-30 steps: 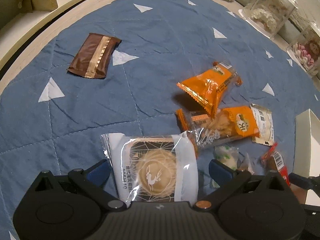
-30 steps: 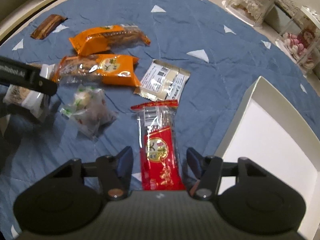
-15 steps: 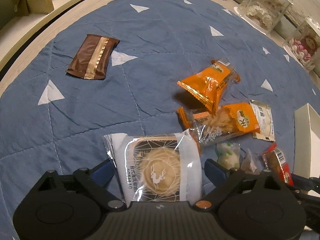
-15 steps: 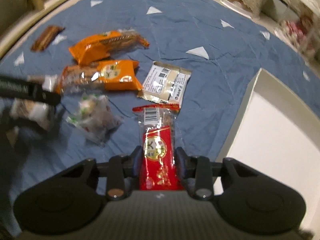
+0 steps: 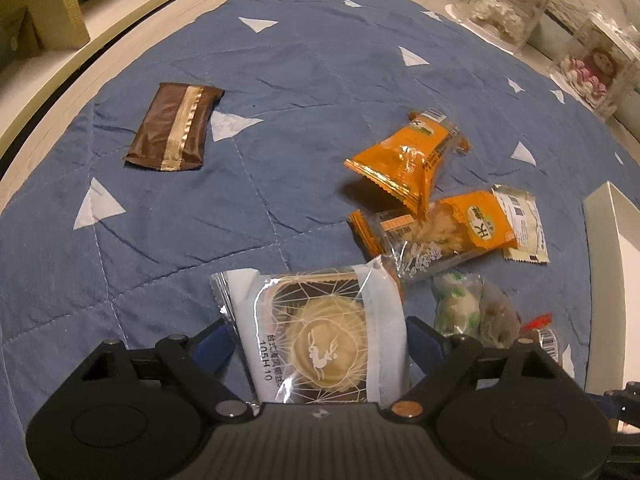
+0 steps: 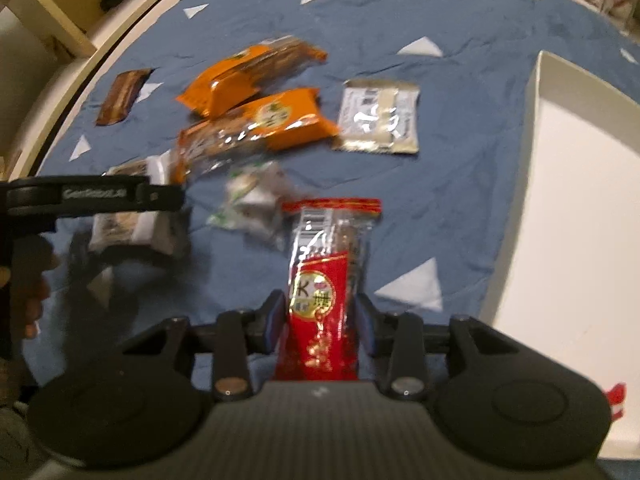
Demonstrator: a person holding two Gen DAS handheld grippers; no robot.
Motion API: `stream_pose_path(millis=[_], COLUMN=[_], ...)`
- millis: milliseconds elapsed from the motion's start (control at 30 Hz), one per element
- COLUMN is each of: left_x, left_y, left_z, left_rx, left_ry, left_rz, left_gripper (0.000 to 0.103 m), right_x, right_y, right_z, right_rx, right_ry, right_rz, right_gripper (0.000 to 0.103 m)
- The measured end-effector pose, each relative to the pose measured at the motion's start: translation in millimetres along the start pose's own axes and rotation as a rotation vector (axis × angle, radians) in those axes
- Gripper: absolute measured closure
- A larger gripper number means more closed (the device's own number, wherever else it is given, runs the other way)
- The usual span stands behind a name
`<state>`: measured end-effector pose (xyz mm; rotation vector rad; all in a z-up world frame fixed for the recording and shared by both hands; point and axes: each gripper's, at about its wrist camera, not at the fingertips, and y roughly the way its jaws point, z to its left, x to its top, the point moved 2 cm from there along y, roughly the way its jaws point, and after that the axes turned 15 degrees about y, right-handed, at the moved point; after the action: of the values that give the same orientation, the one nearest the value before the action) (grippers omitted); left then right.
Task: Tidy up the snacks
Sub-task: 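Grasp the white round-cookie pack with the left tool while the right tool lifts the red bar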
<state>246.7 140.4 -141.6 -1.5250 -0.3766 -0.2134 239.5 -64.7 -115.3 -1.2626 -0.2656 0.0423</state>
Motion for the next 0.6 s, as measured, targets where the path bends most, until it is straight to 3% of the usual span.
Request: stream_pose_path(millis=[233, 433, 500, 600], left_x=[-5, -9, -8, -8], left_y=[-2, -3, -5, -5], left_z=[1, 2, 2, -2], left_rx=[-0.009, -0.018, -0.03, -0.028], left_ry=[0.062, 0.07, 0.067, 0.081], left_rz=[-0.01, -0.006, -0.01, -0.013], left_gripper=[0.015, 0.016, 0.022, 0.026], right_x=[0, 2, 1, -1], right_y=[1, 11, 13, 14], right_z=[-3, -9, -7, -3], right_rx=[0.007, -0.03, -0.033, -0.024], right_ry=[0.039, 0.075, 0.065, 0.062], right_rz=[-0.01, -0.005, -0.004, 0.002], right_gripper=[0.055, 0.041, 0.041, 0.05])
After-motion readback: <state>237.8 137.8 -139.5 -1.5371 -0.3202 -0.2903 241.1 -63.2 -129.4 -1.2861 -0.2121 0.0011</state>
